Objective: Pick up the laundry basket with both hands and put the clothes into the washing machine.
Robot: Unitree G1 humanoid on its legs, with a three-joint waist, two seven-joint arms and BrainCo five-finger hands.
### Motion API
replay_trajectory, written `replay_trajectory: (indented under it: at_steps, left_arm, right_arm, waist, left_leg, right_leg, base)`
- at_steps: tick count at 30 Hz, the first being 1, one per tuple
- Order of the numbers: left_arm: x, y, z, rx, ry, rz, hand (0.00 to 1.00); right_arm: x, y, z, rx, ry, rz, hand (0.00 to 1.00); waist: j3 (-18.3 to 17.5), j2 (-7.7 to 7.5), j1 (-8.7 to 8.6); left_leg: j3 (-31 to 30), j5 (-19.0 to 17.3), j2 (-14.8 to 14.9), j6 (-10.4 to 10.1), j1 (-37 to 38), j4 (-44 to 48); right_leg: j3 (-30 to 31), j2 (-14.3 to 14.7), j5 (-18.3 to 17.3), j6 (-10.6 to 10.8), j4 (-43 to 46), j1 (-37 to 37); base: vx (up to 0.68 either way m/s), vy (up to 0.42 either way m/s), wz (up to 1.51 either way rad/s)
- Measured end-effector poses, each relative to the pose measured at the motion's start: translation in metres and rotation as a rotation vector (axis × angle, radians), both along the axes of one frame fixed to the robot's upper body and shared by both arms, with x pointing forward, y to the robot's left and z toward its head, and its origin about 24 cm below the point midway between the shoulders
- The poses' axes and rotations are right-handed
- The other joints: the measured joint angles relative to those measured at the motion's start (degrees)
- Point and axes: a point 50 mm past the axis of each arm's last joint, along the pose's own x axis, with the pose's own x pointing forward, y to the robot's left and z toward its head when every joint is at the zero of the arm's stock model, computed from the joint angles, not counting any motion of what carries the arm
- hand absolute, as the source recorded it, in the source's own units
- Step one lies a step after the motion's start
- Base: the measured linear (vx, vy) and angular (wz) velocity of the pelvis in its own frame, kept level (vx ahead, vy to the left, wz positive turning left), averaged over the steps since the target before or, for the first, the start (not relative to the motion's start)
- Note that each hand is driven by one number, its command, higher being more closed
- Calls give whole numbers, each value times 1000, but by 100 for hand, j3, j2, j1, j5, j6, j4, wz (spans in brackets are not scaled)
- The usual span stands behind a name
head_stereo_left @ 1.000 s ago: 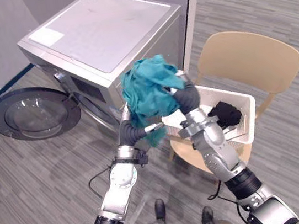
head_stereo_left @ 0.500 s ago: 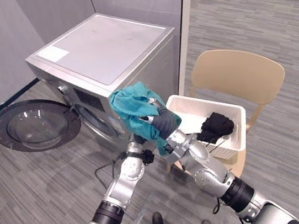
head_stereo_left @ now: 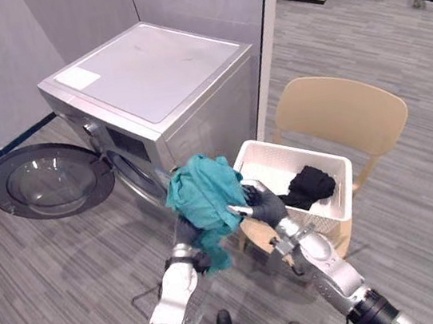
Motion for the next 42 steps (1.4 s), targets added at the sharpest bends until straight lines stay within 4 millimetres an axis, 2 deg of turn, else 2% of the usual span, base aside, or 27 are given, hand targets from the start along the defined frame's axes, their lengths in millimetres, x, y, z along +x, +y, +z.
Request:
replay_trajectory:
  at_steps: [3, 5, 7, 8, 10, 11, 12, 14, 15, 17, 18, 19, 20, 21, 22, 24, 26, 27, 30, 33, 34, 35, 36, 37, 38, 40, 42]
  left_arm:
    - [-16, 9, -21, -64, 108, 41, 100]
    - [-25, 14, -29, -95, 151, 75, 100]
    - [-32, 19, -39, -112, 200, 110, 100]
    - [-35, 19, -44, -129, 226, 136, 100]
    - [-38, 21, -47, -149, 237, 171, 100]
    - [-40, 23, -49, -148, 245, 179, 100]
    - [-40, 25, -50, -144, 252, 186, 100]
    - [-46, 39, -57, -119, 287, 227, 100]
    - [-49, 42, -59, -112, 303, 236, 100]
    - [-61, 39, -69, -120, 368, 240, 100]
    - [-64, 37, -70, -127, 377, 235, 100]
    - [-68, 36, -72, -126, 392, 224, 100]
    - [-67, 36, -72, -123, 391, 222, 100]
    - [-64, 38, -71, -114, 384, 217, 100]
    - [-62, 38, -69, -108, 379, 210, 100]
    - [-60, 38, -68, -102, 374, 200, 100]
    - [-54, 35, -66, -103, 360, 185, 100]
    - [-48, 33, -64, -104, 346, 173, 100]
    - [-39, 29, -60, -102, 323, 147, 100]
    - [-44, 26, -62, -80, 340, 107, 100]
    - [-48, 25, -65, -71, 355, 93, 100]
    - [-52, 26, -66, -65, 367, 92, 100]
    - [-54, 25, -67, -66, 372, 92, 100]
    - [-58, 25, -69, -70, 385, 92, 100]
    - [-62, 23, -72, -81, 404, 85, 100]
    - [-62, 17, -74, -99, 416, 73, 100]
    - [-57, 9, -73, -123, 404, 70, 100]
  right_arm:
    - [-6, -24, -29, -267, 35, -80, 0]
    - [-8, -31, -42, -408, 49, -94, 0]
    - [-10, -37, -56, -504, 83, -112, 0]
    - [-12, -46, -68, -570, 125, -136, 0]
    - [-21, -62, -89, -647, 223, -172, 0]
    - [-26, -70, -98, -674, 282, -188, 0]
    - [-27, -72, -102, -675, 311, -203, 0]
    - [-29, -67, -115, -632, 398, -235, 0]
    - [-29, -65, -116, -617, 414, -247, 0]
    - [-32, -66, -122, -577, 475, -290, 0]
    - [-33, -67, -123, -579, 483, -294, 0]
    - [-36, -68, -125, -585, 496, -306, 0]
    - [-38, -68, -126, -586, 501, -307, 0]
    - [-40, -67, -127, -583, 508, -306, 0]
    - [-41, -66, -128, -570, 513, -309, 0]
    - [-40, -66, -127, -554, 517, -318, 0]
    - [-39, -67, -126, -540, 514, -330, 0]
    - [-39, -66, -126, -536, 514, -329, 0]
    - [-37, -66, -125, -527, 511, -333, 0]
    - [-37, -65, -124, -521, 509, -329, 0]
    - [-36, -65, -123, -521, 504, -329, 0]
    - [-34, -64, -122, -519, 497, -327, 0]
    - [-32, -64, -121, -518, 490, -328, 0]
    - [-29, -64, -118, -518, 474, -329, 0]
    - [-27, -62, -115, -511, 459, -326, 0]
    - [-25, -63, -114, -503, 456, -333, 0]
    - [-23, -67, -113, -504, 454, -351, 0]
  waist:
    - [163, -3, 115]
    - [191, 15, 133]
    - [253, -68, 223]
    - [304, -88, 265]
    - [307, -36, 234]
    - [295, 118, 200]
    - [330, 105, 180]
    - [451, -120, 111]
    - [458, -158, 109]
    - [502, -239, 117]
    - [506, -226, 108]
    - [507, -217, 95]
    - [512, -210, 91]
    - [514, -209, 60]
    - [526, -197, -56]
    - [575, -135, -203]
    - [713, -90, -232]
    - [734, -119, -247]
    - [786, -182, -291]
    - [801, -206, -411]
    - [812, -166, -444]
    - [833, -127, -424]
    - [847, -93, -408]
    - [879, 16, -351]
    - [883, 44, -250]
    - [898, 0, -207]
    - [914, -14, -215]
  left_leg:
    - [-534, -16, -112, -8, -468, 187]
    - [-548, -96, -127, 26, -629, 133]
    - [184, -384, -135, 440, -702, 97]
    - [1150, -423, -129, 510, -886, 260]
    - [2490, -566, -13, 723, -908, 517]
    - [2992, -120, 120, 698, -779, 592]
    - [2873, -104, 34, 694, -792, 624]
    - [2443, -166, -282, 770, -755, 668]
    - [2369, -225, -346, 788, -729, 691]
    - [2167, -759, -637, 903, -603, 1108]
    - [2110, -867, -688, 920, -540, 1198]
    - [1854, -1099, -809, 972, -381, 1379]
    - [1770, -1179, -820, 985, -325, 1437]
    - [1566, -1298, -825, 989, -232, 1483]
    - [1288, -1338, -841, 984, -50, 1410]
    - [1062, -1365, -851, 936, 234, 1234]
    - [883, -1402, -849, 868, 550, 1161]
    - [712, -1452, -848, 785, 661, 1151]
    - [419, -1534, -847, 648, 818, 1084]
    - [192, -1942, -794, 202, 1052, 1287]
    - [224, -2154, -659, 9, 983, 1719]
    - [516, -2181, -381, -74, 513, 2885]
    - [675, -2128, -213, -156, 326, 3420]
    - [997, -1831, 196, -377, 0, 4500]
    - [1213, -1855, 597, -260, -263, 5354]
    - [1398, -1971, 699, -128, -417, 5597]
    - [1480, -2047, 681, -32, -585, 5279]
  right_leg:
    - [-639, -109, -385, -5, 574, -250]
    - [-1075, -209, -535, -3, 732, -294]
    - [-1482, -450, -565, -49, 696, -287]
    - [-1866, -687, -603, -20, 793, -291]
    - [-2444, -930, -733, 159, 1068, -231]
    - [-2736, -941, -838, 293, 1220, -96]
    - [-2821, -1014, -859, 326, 1238, -12]
    - [-3014, -1141, -840, 382, 1094, 371]
    - [-3057, -1194, -841, 452, 1094, 450]
    - [-3139, -1793, -1015, 770, 2036, 602]
    - [-3090, -1985, -1011, 750, 2444, 577]
    - [-2731, -2393, -910, 175, 3530, 349]
    - [-2410, -2441, -912, -199, 3954, 190]
    - [-1595, -2233, -1139, -380, 4567, -242]
    - [-828, -1798, -1398, -260, 4939, -699]
    - [-365, -1375, -1598, -149, 4874, -1203]
    - [-351, -1087, -1619, -59, 4182, -1759]
    - [-381, -928, -1412, 7, 3244, -2054]
    - [-454, -787, -746, -14, 1873, -2226]
    - [-442, -802, -256, -353, 1765, -2132]
    - [-484, -771, -32, -456, 1889, -2069]
    - [-499, -592, -31, -485, 1897, -1963]
    - [-517, -472, -60, -529, 1828, -1844]
    - [-482, -126, -79, -656, 1579, -1492]
    - [-281, 169, -132, -941, 1372, -1165]
    - [51, 310, -206, -1034, 1203, -874]
    - [365, 373, -156, -960, 952, -569]
  base:
    - [-86, -32, 94]
    - [-30, -35, 123]
    - [45, 18, 131]
    - [73, 73, 134]
    - [173, 129, 176]
    - [256, 132, 175]
    - [236, 97, 149]
    - [172, 59, 119]
    - [176, 70, 83]
    - [182, 115, 64]
    - [262, 226, 65]
    - [252, 201, 53]
    - [255, 179, 74]
    - [222, 93, 88]
    - [214, 69, 91]
    - [225, 41, 80]
    - [283, -8, 68]
    - [352, -51, 67]
    - [354, -123, 66]
    - [410, -238, 84]
    - [416, -290, 48]
    - [410, -302, 24]
    - [446, -318, -20]
    - [476, -285, -81]
    - [484, -244, -97]
    - [436, -163, -101]
    - [397, -120, -96]
